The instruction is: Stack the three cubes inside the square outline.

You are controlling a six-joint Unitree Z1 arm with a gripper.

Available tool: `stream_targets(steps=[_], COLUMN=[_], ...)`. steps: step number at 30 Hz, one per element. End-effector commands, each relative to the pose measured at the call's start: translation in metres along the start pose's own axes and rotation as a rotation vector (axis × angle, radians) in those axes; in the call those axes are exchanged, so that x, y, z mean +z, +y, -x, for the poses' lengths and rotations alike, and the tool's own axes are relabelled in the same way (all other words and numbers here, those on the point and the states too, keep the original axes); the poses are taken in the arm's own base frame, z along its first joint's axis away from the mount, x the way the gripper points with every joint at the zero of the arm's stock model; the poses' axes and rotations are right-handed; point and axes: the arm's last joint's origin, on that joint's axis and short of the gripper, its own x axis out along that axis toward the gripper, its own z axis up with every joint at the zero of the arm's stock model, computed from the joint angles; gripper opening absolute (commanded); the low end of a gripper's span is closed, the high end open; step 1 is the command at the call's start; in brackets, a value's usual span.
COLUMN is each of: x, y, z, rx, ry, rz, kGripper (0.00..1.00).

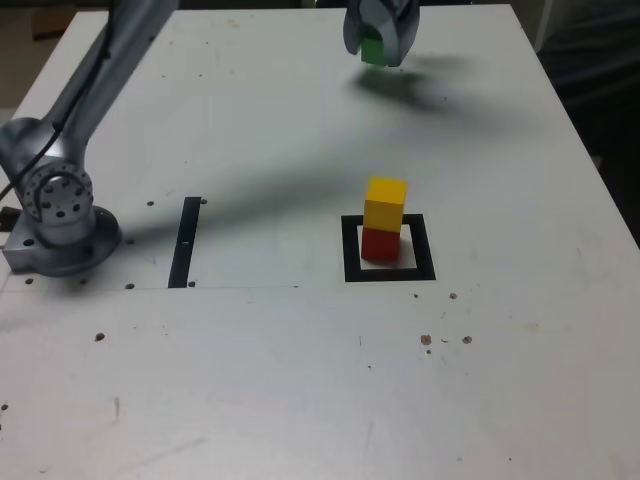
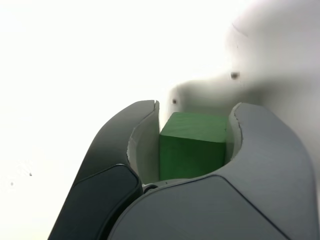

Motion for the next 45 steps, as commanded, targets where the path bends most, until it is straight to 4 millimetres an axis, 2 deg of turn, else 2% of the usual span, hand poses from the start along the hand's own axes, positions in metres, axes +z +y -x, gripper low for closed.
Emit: stream_targets(steps=[1,6,11,18,26,35,45], x=[-0.003,-0.006,0.003,0.007,0.002,0.012,0.034], y=[-0.009,-0.034,-0.064,-0.108,-0.162,-0.220,-0.262], z=[0.016,0.043,0.071,0.104,0.124,0.145,0.165], rx=[0.020,0.012,0.005,0.004,-0.043,-0.071,-0.087], ry=[-0.024,-0.101,-0.162,-0.137,-0.092,-0.077,-0.104], rz=[0.023,0.047,0.019,0.016,0.032,0.077,0.083], kGripper=[0.28,0.28,0.28,0.28,0.28,0.28,0.28])
